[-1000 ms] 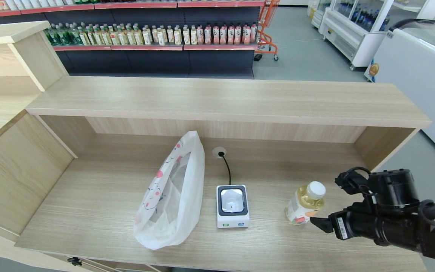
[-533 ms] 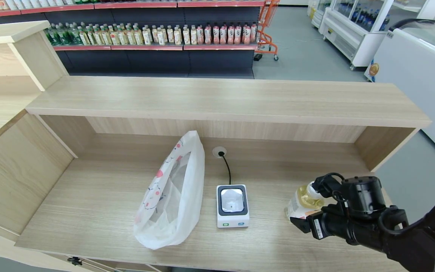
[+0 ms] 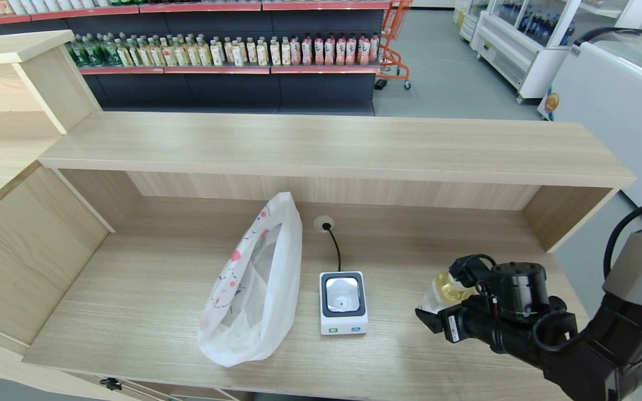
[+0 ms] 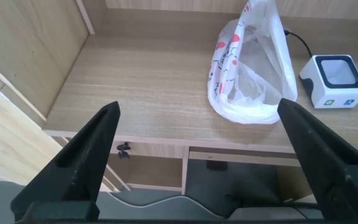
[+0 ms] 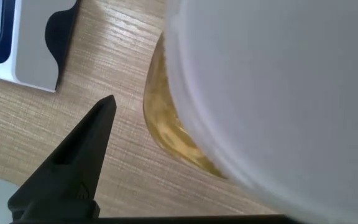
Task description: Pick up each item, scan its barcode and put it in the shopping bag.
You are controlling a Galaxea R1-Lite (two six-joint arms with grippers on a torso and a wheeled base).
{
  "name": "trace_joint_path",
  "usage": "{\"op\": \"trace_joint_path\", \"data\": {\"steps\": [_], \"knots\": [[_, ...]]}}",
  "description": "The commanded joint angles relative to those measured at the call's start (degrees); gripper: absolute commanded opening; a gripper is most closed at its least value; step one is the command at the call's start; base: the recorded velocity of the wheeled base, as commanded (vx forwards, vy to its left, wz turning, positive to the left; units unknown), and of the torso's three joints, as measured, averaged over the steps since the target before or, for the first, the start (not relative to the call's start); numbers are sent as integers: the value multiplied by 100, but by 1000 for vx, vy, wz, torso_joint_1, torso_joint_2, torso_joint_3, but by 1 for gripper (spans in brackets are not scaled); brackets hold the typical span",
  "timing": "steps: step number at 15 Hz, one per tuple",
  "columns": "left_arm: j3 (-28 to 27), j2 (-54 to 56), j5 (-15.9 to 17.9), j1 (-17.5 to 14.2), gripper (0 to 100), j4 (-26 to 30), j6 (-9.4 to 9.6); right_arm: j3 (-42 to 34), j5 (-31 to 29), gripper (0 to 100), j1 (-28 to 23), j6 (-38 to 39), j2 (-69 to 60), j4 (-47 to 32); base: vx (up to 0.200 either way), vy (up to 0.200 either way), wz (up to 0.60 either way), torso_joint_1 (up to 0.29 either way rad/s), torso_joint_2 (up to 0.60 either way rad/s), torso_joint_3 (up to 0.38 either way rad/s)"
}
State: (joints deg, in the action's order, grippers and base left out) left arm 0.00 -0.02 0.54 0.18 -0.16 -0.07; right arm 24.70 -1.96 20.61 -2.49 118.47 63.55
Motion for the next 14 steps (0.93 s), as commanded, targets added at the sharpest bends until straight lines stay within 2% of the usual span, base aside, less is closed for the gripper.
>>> {"op": "trace_joint_path", "data": {"steps": [1, 6, 14], "knots": [[0, -6, -1, -1, 100, -2, -1, 17, 3, 100, 39, -6, 229, 123, 0, 0, 0, 0, 0, 0], [0, -6, -1, -1, 100, -2, -1, 255, -6, 100, 57, -191, 704, 1054, 0, 0, 0, 0, 0, 0], [0, -6, -1, -1, 100, -2, -1, 439, 38, 100, 39, -340, 1038, 1652, 0, 0, 0, 0, 0, 0]]}}
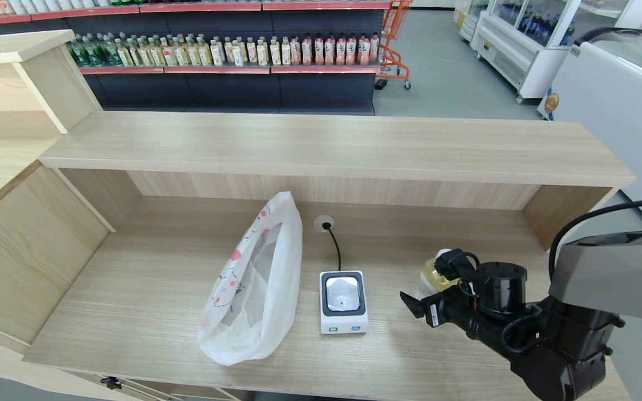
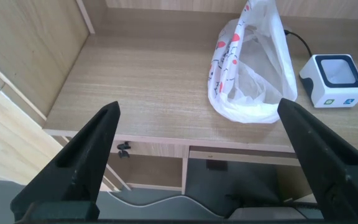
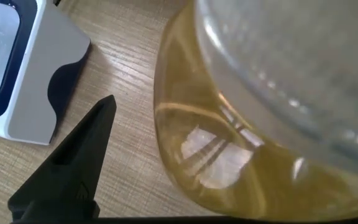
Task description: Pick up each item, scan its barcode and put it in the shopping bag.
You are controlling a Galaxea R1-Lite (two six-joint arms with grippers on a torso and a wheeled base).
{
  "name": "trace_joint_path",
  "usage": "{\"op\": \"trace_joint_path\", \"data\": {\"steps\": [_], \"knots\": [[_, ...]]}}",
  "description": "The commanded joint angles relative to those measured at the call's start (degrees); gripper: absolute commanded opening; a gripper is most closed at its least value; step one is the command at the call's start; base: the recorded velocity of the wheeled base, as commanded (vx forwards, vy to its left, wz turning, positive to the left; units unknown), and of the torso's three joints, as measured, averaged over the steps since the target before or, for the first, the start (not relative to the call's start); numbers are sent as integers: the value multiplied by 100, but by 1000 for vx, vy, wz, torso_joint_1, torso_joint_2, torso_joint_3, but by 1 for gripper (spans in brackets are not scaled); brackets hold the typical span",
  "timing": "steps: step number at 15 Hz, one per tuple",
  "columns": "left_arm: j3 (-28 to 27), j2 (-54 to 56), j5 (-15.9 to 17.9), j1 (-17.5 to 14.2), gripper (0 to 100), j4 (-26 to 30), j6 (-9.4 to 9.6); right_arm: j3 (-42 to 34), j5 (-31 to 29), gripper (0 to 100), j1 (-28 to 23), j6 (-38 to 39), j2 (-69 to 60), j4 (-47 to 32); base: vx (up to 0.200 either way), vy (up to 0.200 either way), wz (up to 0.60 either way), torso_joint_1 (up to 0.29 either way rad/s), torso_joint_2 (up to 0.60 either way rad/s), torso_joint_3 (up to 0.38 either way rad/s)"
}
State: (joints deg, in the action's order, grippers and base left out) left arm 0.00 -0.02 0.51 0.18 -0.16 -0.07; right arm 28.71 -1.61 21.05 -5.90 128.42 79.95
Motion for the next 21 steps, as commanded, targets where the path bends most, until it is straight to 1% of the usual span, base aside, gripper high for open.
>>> {"op": "trace_joint_path", "data": {"steps": [1, 5, 8, 11, 13, 14, 15, 17, 18, 19, 20, 21], "knots": [[0, 2, 2, -1, 100, -2, -1, 117, -6, 0, -5, -8, 52, 21, 0, 0, 0, 0, 0, 0], [0, 2, 2, -1, 100, -2, -1, 196, 3, 0, -22, -60, 34, 30, 0, 0, 0, 0, 0, 0], [0, 2, 2, -1, 100, -2, -1, 399, 3, 0, -5, -131, 43, 30, 0, 0, 0, 0, 0, 0], [0, 2, 2, -1, 100, -2, -1, 363, -6, 0, -14, -236, 34, 56, 0, 0, 0, 0, 0, 0], [0, 2, 2, -1, 100, -2, -1, 355, 73, 0, -22, -166, -194, 170, 0, 0, 0, 0, 0, 0], [0, 2, 2, -1, 100, -2, -1, 284, 240, 0, -22, -16, -458, 91, 0, 0, 0, 0, 0, 0], [0, 2, 2, -1, 100, -2, -1, 135, 636, 0, -40, 168, -871, -181, 0, 0, 0, 0, 0, 0], [0, 2, 2, -1, 100, -2, -1, 170, 1611, 0, -312, 326, -1961, -1658, 0, 0, 0, 0, 0, 0], [0, -6, 2, -1, 100, -2, -1, 153, 2112, 0, -391, 432, -2356, -2018, 0, 0, 0, 0, 0, 0], [0, 2, 2, -1, 100, -2, -1, 91, 2745, 0, -471, 572, -2769, -2273, 0, 0, 0, 0, 0, 0], [0, -6, 2, -1, 100, -2, -1, 21, 3228, 0, -567, 590, -3068, -2484, 0, 0, 0, 0, 0, 0], [0, 2, 2, -1, 100, -2, -1, -50, 3589, 0, -594, 590, -3279, -2624, 0, 0, 0, 0, 0, 0]]}}
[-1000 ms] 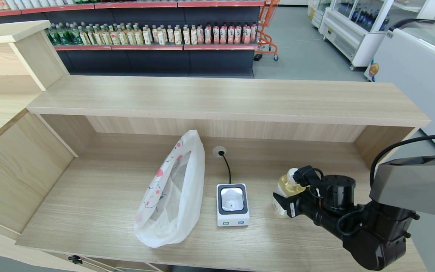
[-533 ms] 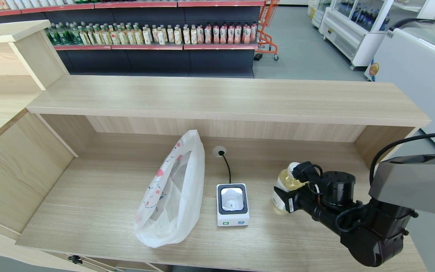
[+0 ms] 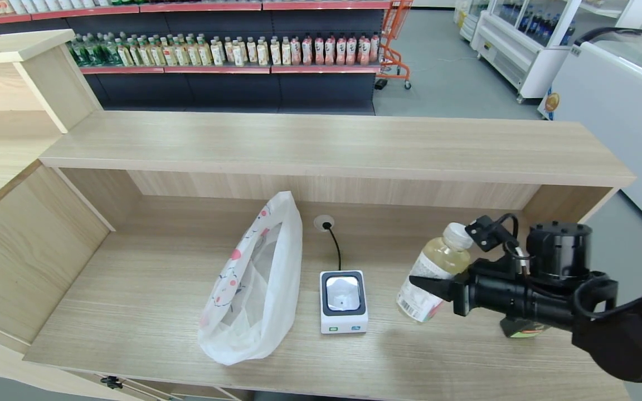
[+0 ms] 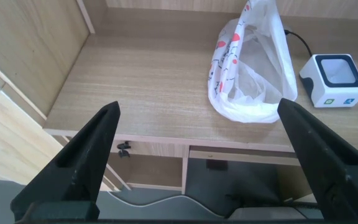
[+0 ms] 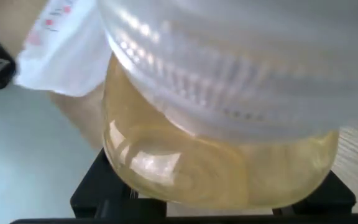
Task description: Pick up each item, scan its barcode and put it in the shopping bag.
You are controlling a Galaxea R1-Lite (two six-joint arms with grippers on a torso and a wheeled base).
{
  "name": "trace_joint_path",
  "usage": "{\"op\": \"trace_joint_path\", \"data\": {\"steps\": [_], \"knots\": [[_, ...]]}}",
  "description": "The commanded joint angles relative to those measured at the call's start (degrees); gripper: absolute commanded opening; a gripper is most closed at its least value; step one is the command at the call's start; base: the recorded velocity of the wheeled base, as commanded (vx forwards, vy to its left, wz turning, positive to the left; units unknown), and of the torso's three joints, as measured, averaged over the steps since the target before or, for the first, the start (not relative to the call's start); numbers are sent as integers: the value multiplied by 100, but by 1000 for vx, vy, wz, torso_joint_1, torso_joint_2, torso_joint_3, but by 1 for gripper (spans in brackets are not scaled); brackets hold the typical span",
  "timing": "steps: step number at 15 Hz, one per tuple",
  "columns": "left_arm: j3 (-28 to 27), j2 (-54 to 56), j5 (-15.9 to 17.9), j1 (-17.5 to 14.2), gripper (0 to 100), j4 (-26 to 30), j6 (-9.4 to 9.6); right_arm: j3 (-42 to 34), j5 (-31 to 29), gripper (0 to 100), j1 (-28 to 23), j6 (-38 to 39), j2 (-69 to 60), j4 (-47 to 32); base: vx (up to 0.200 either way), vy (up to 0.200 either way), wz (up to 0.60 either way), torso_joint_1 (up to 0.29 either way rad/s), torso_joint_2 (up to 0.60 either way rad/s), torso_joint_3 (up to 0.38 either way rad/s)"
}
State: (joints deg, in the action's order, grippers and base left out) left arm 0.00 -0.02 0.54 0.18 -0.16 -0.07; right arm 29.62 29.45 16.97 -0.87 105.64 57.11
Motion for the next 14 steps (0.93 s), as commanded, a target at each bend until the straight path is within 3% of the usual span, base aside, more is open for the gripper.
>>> {"op": "trace_joint_path", "data": {"steps": [1, 5, 14], "knots": [[0, 2, -1, -1, 100, -2, -1, -203, 685, 0, -194, 95, -1090, -376, 0, 0, 0, 0, 0, 0], [0, 2, -1, -1, 100, -2, -1, -220, 1520, 0, 26, 262, -1538, -965, 0, 0, 0, 0, 0, 0], [0, 2, -1, -1, 100, -2, -1, -229, 1678, 0, 1028, 377, -2004, -1589, 0, 0, 0, 0, 0, 0]]}}
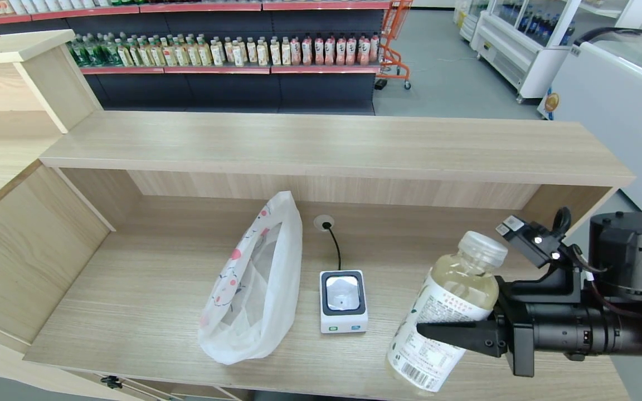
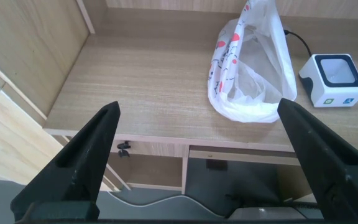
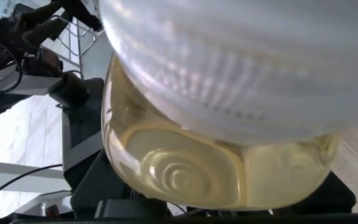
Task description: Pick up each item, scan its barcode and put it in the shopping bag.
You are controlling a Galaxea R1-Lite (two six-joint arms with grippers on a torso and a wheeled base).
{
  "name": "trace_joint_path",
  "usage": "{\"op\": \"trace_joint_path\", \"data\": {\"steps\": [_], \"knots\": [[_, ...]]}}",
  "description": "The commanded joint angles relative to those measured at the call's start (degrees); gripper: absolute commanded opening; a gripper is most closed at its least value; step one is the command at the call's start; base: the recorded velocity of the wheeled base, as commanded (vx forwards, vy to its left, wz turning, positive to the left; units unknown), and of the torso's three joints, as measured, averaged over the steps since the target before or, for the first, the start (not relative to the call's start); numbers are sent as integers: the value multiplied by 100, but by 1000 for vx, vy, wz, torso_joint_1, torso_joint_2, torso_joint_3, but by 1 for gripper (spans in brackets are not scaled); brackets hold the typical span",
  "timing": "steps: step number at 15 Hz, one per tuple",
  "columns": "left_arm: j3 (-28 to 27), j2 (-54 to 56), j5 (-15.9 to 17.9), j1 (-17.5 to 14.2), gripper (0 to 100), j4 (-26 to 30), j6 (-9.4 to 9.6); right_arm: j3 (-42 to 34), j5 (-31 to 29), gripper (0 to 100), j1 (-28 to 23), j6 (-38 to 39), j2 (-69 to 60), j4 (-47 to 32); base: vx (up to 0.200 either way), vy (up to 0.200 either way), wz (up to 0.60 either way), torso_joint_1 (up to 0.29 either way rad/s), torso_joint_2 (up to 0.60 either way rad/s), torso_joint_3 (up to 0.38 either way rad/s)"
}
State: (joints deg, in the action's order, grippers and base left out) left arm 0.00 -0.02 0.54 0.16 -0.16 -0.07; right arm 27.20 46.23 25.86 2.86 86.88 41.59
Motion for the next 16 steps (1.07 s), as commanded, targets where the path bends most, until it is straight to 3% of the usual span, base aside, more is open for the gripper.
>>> {"op": "trace_joint_path", "data": {"steps": [1, 16], "knots": [[0, -6, -1, 2, 100, -2, -1, 31, 0, 0, 236, 74, -145, -64, 0, 0, 0, 0, 0, 0], [0, 2, -1, 2, 100, -2, -1, 75, 53, 0, 719, 320, -295, -670, 0, 0, 0, 0, 0, 0]]}}
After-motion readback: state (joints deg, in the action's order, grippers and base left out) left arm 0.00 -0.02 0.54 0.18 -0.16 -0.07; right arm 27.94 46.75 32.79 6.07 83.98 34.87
